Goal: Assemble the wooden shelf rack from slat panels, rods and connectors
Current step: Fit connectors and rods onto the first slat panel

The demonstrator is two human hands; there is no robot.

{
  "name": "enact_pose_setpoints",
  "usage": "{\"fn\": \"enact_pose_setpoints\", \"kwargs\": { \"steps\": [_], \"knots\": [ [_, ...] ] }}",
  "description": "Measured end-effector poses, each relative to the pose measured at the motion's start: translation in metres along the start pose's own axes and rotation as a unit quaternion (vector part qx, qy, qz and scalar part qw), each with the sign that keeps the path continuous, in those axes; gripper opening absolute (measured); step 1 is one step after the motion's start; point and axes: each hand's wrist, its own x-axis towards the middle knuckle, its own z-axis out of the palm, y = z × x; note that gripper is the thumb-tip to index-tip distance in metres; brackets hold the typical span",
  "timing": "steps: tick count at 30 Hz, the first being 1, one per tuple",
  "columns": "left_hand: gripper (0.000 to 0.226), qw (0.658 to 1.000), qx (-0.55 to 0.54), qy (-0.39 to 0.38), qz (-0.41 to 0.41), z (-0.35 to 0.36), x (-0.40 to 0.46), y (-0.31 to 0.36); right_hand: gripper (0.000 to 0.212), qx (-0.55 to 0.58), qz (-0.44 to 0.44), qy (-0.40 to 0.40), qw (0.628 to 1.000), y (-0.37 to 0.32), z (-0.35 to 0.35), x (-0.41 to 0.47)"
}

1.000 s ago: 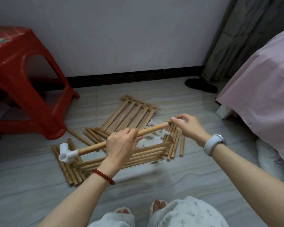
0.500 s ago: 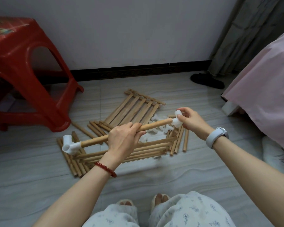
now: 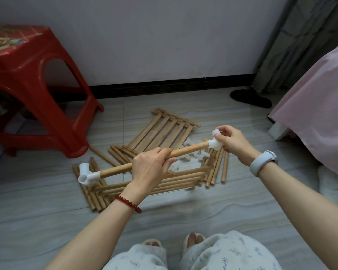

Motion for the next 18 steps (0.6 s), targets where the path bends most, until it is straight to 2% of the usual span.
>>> {"fn": "enact_pose_setpoints", "kwargs": {
  "steps": [6,11,18],
  "knots": [
    [0.029,1.0,-0.011,-0.013,-0.008,-0.003,0.0,-0.002,0.013,-0.043,-0.024,-0.021,0.999,0.001,0.001,-0.002],
    [0.028,1.0,-0.013,-0.011,-0.016,-0.005,0.0,-0.002,0.009,-0.003,-0.015,0.008,1.0,0.0,0.005,-0.003],
    [0.029,1.0,-0.013,-0.016,-0.015,-0.003,-0.002,-0.001,0.015,-0.034,-0.029,-0.018,0.999,-0.005,0.016,-0.008]
  ]
}}
